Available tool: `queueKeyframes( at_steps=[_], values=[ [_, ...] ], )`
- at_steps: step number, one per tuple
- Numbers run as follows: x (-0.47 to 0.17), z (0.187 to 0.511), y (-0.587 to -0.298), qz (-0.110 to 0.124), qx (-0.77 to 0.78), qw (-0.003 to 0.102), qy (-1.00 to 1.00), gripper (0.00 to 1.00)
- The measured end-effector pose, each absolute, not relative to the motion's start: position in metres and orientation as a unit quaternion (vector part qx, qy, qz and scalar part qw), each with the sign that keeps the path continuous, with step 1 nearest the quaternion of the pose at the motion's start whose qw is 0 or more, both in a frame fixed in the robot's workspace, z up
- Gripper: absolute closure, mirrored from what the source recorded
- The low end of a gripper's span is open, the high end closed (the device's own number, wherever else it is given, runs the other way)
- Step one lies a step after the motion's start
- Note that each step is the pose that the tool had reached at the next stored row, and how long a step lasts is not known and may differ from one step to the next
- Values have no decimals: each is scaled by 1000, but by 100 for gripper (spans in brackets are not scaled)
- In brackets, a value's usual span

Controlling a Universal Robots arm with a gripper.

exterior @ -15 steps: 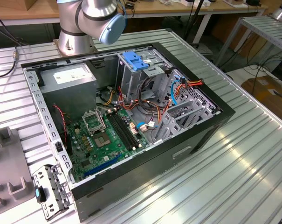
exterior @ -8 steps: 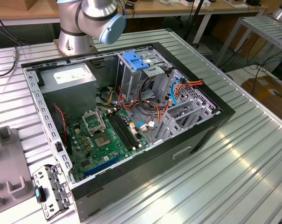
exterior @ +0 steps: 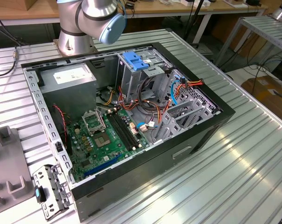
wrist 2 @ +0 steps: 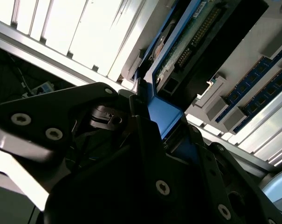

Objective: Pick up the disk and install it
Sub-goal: 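Pick up the disk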

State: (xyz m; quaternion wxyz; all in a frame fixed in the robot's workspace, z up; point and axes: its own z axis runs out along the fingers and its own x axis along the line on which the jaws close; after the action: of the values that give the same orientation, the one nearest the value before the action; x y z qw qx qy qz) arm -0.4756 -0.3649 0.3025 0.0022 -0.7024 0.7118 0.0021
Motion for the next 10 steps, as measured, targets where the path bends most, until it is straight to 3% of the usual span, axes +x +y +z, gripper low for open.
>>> queueKeyframes(
  at_steps=[10],
  values=[
    [-476,315,-365,2,-702,2,712,63]
  ],
)
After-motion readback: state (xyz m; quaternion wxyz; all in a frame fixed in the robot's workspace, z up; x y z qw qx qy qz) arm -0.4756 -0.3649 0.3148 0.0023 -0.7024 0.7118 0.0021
